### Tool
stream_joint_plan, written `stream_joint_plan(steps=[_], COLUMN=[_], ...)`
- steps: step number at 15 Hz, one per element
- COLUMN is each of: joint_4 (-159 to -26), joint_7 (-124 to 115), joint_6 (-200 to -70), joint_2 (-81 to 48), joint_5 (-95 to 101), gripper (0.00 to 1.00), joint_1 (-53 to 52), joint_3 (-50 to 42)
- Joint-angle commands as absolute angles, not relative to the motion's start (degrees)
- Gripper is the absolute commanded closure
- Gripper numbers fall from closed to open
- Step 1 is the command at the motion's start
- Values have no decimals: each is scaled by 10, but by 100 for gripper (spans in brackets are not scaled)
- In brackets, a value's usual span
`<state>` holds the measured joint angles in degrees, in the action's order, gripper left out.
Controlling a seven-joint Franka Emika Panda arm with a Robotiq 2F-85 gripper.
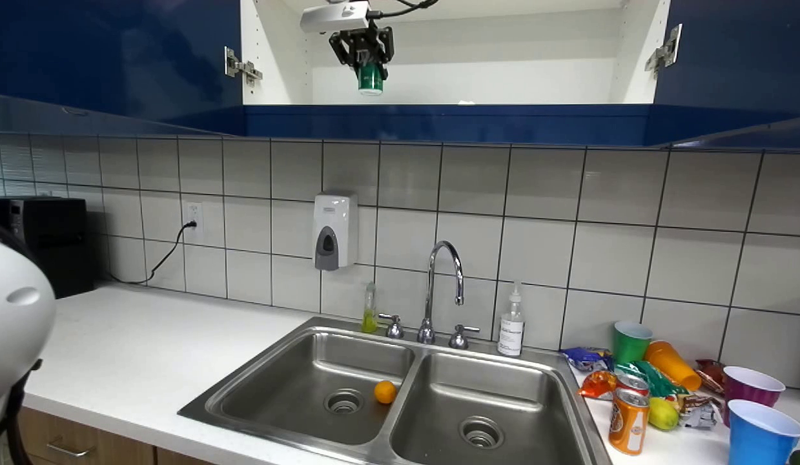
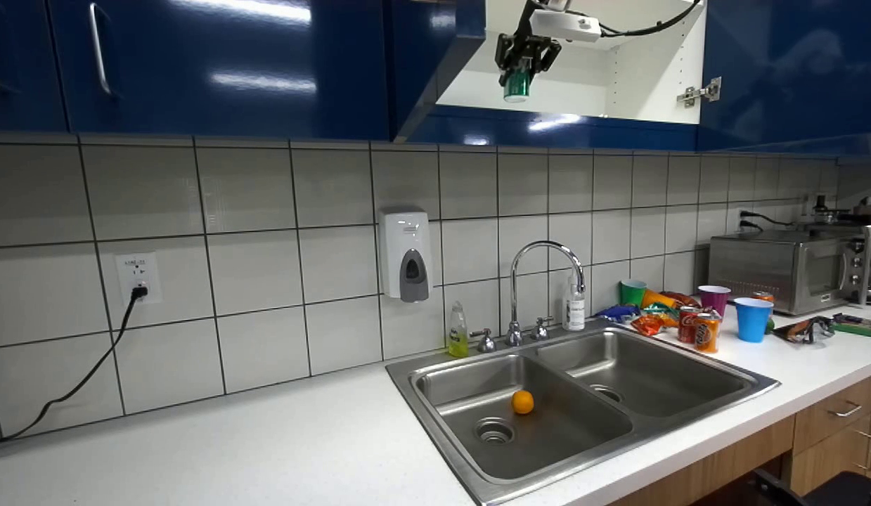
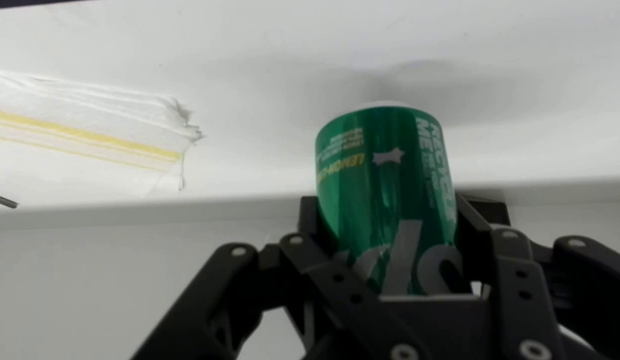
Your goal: Move the can of sprite from the bottom shelf to the left sink
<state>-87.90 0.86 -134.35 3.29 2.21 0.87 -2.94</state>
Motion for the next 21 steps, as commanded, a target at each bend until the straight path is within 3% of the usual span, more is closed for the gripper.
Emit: stream_joint_plan(steps=[1,11,21], joint_4=[-884,-969,-1145], joint_7=[8,0,5], joint_6=[-1345,-1338,-1322], joint_2=[51,144,289], joint_5=[23,27,30], gripper=[62,62,62], joint_1=[13,16,23], joint_3=[-26,-26,-25])
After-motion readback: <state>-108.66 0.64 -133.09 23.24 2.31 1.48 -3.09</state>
